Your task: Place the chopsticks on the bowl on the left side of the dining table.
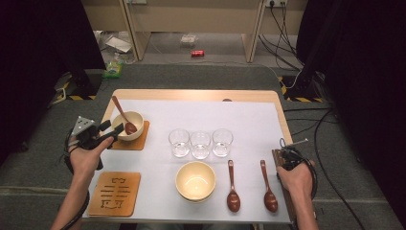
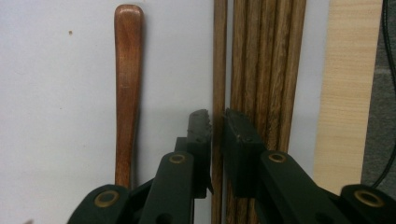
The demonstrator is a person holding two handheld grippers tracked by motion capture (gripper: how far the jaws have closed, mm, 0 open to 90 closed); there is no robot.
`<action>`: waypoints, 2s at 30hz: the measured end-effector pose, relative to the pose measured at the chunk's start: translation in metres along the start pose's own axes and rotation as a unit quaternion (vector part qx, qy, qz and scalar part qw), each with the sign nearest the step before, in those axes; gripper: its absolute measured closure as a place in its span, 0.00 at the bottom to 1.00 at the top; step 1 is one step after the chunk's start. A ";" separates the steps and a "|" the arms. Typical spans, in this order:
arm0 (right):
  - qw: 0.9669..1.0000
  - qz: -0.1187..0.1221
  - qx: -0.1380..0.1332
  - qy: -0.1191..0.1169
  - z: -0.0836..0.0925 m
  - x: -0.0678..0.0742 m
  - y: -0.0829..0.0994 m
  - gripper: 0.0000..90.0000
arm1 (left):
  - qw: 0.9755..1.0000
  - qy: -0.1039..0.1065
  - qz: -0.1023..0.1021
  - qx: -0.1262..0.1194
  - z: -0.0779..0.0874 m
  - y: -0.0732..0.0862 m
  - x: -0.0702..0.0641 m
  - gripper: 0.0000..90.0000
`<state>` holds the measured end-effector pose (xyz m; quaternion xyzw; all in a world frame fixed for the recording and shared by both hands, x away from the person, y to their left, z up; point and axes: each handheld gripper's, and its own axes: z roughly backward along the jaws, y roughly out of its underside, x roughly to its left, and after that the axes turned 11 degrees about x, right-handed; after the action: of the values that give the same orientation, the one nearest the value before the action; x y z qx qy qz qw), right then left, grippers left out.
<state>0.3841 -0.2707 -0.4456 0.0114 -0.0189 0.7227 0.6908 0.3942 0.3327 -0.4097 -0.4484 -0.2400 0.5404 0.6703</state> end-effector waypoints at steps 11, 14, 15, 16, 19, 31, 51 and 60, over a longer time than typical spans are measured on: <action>0.999 -0.001 0.036 0.011 -0.003 0.006 -0.005 0.92 | 1.000 -0.001 0.000 0.000 0.000 0.000 0.001 0.44; 0.999 -0.002 0.044 0.011 -0.003 0.006 -0.006 0.92 | 1.000 -0.001 0.000 0.000 0.000 0.001 0.000 0.44; 0.999 -0.003 0.047 0.012 -0.003 0.006 -0.006 0.93 | 1.000 -0.001 0.000 0.000 0.000 0.001 0.000 0.44; 0.999 -0.006 0.049 0.012 -0.003 0.007 -0.007 0.93 | 1.000 -0.001 0.000 0.001 0.000 0.001 0.000 0.44; 0.998 -0.003 0.060 0.017 -0.003 0.008 -0.011 0.94 | 1.000 0.000 -0.001 0.001 0.000 0.001 0.000 0.44; 0.997 0.009 0.079 0.015 -0.001 0.010 -0.022 0.94 | 1.000 -0.002 0.000 0.001 0.000 0.001 0.000 0.44; 1.000 0.017 -0.023 0.009 0.036 0.016 -0.031 0.94 | 1.000 -0.003 0.000 0.001 0.000 0.002 0.000 0.44; 0.997 0.018 -0.072 0.008 0.050 0.021 -0.035 0.94 | 1.000 -0.002 -0.001 -0.002 0.001 0.001 -0.001 0.44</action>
<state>0.4179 -0.2504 -0.3946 -0.0446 -0.0650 0.7321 0.6766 0.3922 0.3323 -0.4100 -0.4489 -0.2426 0.5403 0.6691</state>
